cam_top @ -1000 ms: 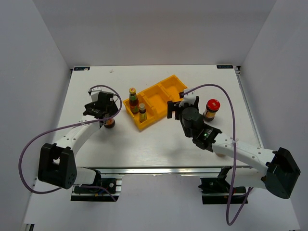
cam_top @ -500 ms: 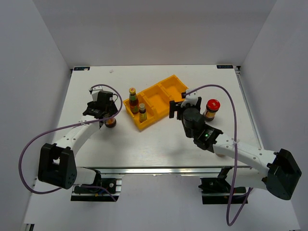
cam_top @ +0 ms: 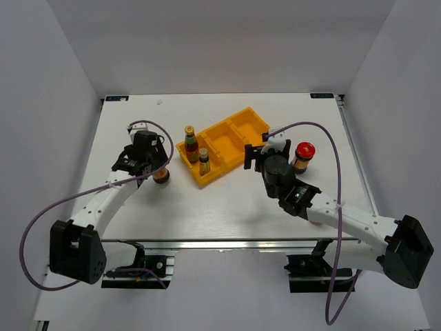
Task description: Organize the condiment bottles
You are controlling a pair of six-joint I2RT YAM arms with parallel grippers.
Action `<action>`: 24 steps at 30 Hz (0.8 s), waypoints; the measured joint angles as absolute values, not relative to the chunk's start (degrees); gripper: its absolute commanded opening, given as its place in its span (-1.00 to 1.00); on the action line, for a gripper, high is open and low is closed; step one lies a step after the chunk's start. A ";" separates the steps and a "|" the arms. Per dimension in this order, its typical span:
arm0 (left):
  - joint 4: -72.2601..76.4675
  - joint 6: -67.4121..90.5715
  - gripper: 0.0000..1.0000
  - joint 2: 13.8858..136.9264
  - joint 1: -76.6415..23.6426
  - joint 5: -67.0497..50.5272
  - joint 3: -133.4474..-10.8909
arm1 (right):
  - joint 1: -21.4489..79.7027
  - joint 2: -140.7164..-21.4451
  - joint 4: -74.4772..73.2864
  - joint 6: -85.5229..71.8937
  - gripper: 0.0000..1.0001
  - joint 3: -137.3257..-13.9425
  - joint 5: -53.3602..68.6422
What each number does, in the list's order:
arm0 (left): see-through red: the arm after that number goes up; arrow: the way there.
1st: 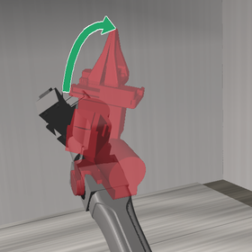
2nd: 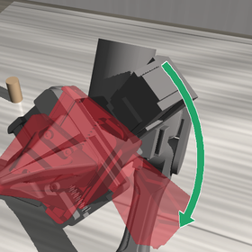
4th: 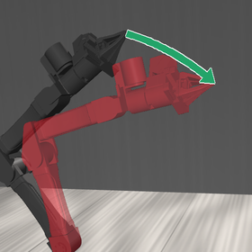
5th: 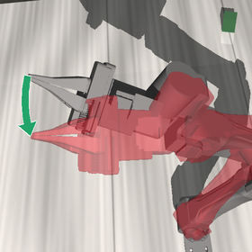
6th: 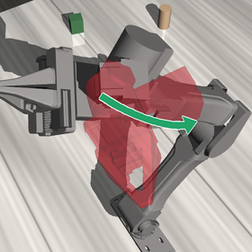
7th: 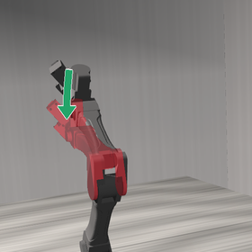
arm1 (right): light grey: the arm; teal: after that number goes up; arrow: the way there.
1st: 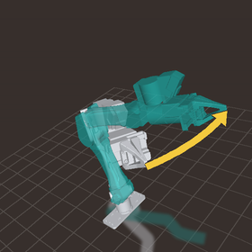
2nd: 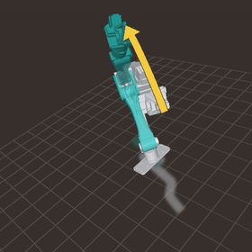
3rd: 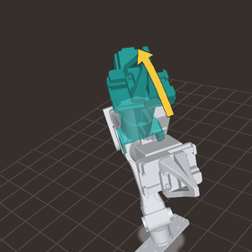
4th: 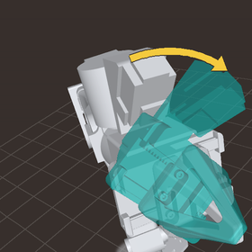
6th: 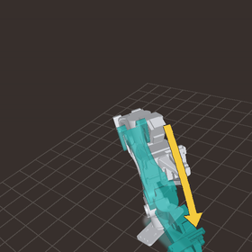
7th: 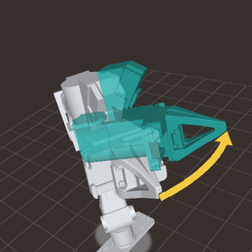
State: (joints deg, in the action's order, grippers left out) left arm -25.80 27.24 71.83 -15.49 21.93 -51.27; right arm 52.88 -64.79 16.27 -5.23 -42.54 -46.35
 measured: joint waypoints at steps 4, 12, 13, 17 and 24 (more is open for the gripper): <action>-26.20 25.23 -0.50 66.81 -15.49 18.92 -52.58 | 52.88 -64.79 16.32 -4.71 0.79 -42.52 -46.44; -25.54 20.95 -0.59 64.05 -15.49 17.65 -63.02 | 52.88 -64.07 16.40 -4.05 0.79 -42.50 -47.13; -25.32 20.25 -0.62 64.07 -15.49 17.45 -64.25 | 52.88 -63.83 16.53 -4.01 0.79 -42.44 -47.40; -25.47 17.78 -0.66 64.79 -15.49 16.49 -69.65 | 52.88 -62.28 17.17 -3.88 0.79 -41.63 -48.73; -20.88 14.98 -0.70 68.62 -15.49 12.36 -77.12 | 52.49 -60.84 18.57 -3.68 0.79 -40.77 -50.94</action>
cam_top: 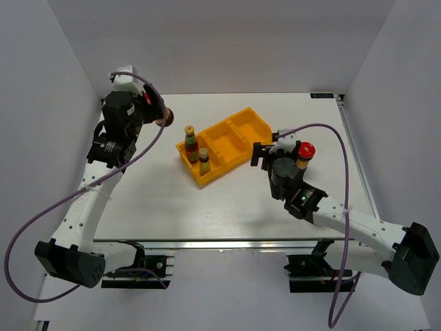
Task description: Organize the condiment bottles
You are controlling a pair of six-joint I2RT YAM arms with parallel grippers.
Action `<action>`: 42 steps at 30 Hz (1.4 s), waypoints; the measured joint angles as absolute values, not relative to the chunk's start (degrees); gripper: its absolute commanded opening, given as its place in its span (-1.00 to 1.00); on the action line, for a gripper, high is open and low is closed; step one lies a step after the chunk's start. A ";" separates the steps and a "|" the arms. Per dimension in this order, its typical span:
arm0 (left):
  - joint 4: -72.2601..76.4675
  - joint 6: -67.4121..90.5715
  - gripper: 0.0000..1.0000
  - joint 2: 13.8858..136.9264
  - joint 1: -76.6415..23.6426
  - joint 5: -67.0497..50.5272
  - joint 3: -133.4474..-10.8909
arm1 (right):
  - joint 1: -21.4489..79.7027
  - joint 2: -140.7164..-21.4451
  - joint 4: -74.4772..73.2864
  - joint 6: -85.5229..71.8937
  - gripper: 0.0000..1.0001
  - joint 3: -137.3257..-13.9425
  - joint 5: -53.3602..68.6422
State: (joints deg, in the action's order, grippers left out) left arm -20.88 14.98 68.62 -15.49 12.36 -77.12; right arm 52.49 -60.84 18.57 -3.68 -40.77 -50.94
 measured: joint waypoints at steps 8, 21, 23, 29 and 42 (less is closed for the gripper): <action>-14.17 14.79 -0.68 79.37 -15.49 2.48 -83.02 | 51.99 -60.71 18.61 -2.90 0.79 -40.66 -52.10; -9.50 14.13 -0.73 95.90 -23.46 -3.03 -89.84 | 49.36 -60.03 18.28 -4.84 0.79 -38.87 -53.69; -9.15 14.04 -0.73 97.60 -24.67 -3.38 -90.21 | 48.34 -59.99 17.23 -6.02 0.79 -38.83 -53.91; -8.36 13.93 -0.73 100.05 -26.65 -2.31 -88.44 | 41.28 -57.54 11.60 -11.53 0.79 -38.83 -50.96; -7.20 11.44 -0.75 112.36 -30.15 4.03 -90.74 | 34.04 -55.09 7.64 -15.73 0.79 -38.13 -45.76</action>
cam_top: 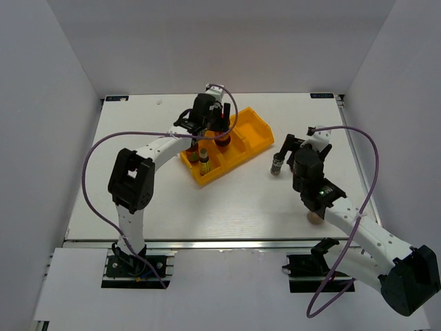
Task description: Organize the condiment bottles
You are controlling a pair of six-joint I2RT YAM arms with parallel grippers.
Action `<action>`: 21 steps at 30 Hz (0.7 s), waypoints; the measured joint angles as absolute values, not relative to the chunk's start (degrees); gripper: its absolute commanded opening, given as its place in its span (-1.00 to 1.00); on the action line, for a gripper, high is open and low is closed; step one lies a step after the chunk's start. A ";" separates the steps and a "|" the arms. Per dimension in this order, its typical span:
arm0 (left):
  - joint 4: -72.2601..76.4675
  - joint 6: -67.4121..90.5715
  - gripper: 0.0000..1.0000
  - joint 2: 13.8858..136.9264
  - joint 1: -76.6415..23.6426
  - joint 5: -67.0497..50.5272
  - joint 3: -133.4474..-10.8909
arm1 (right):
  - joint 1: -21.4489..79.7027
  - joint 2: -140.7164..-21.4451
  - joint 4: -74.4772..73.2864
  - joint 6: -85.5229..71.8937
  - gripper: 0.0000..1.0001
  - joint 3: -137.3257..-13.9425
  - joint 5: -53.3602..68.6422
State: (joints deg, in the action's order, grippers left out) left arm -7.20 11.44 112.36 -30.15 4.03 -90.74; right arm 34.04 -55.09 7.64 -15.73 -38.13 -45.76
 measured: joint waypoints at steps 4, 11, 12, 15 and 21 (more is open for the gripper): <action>-8.12 9.98 -0.75 114.48 -31.05 7.25 -90.78 | 32.93 -55.11 7.33 -16.19 0.79 -37.76 -44.80; -6.24 8.25 -0.66 115.07 -31.66 9.80 -90.78 | 31.51 -55.11 7.27 -16.32 0.79 -37.69 -43.97; -5.67 8.16 -0.64 115.09 -31.68 9.93 -90.78 | 31.42 -55.11 7.29 -16.32 0.79 -37.69 -43.90; -4.78 8.12 -0.63 115.22 -31.68 10.13 -90.80 | 31.07 -55.11 7.22 -16.32 0.79 -37.69 -43.66; -4.12 7.97 -0.31 117.45 -32.01 11.70 -91.26 | 30.70 -55.09 7.05 -16.29 0.79 -37.69 -43.51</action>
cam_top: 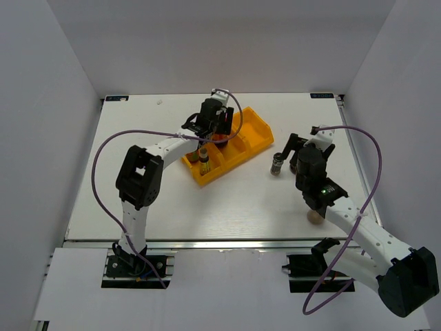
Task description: Organize the condiment bottles
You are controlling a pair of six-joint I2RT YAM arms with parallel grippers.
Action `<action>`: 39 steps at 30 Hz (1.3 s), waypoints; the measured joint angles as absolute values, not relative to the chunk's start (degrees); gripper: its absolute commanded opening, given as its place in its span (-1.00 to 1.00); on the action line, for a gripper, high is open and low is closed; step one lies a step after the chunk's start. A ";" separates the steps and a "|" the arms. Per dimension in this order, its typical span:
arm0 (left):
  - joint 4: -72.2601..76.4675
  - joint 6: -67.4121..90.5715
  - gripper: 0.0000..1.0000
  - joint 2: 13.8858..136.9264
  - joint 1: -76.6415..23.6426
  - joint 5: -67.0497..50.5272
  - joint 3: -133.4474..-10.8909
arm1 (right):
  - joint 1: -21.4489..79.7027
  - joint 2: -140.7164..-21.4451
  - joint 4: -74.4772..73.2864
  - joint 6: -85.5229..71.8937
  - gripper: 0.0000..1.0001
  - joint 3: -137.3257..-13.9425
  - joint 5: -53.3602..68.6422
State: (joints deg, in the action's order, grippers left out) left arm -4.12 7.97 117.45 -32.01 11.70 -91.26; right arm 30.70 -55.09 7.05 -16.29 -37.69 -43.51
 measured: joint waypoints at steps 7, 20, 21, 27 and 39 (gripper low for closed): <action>-4.32 7.75 0.30 118.78 -32.34 12.93 -92.53 | 30.35 -55.09 5.67 -16.23 0.79 -37.69 -43.51; -6.13 7.51 0.96 118.69 -32.34 14.35 -100.36 | 28.62 -58.28 0.56 -16.01 0.79 -41.45 -42.19; -6.46 7.51 0.96 118.61 -32.34 14.66 -101.38 | 28.16 -58.87 -0.01 -16.01 0.79 -41.93 -41.82; -8.45 7.70 0.96 113.71 -32.34 15.16 -102.17 | 23.44 -64.01 -4.54 -16.93 0.79 -46.68 -38.39; -3.18 13.50 0.96 67.99 -32.36 20.78 -63.68 | 16.32 -76.23 -7.99 -17.43 0.79 -53.10 -29.78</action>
State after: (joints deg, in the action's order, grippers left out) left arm -3.18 13.50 67.99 -32.36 20.78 -63.68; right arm 16.32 -76.23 -7.99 -17.43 -53.10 -29.78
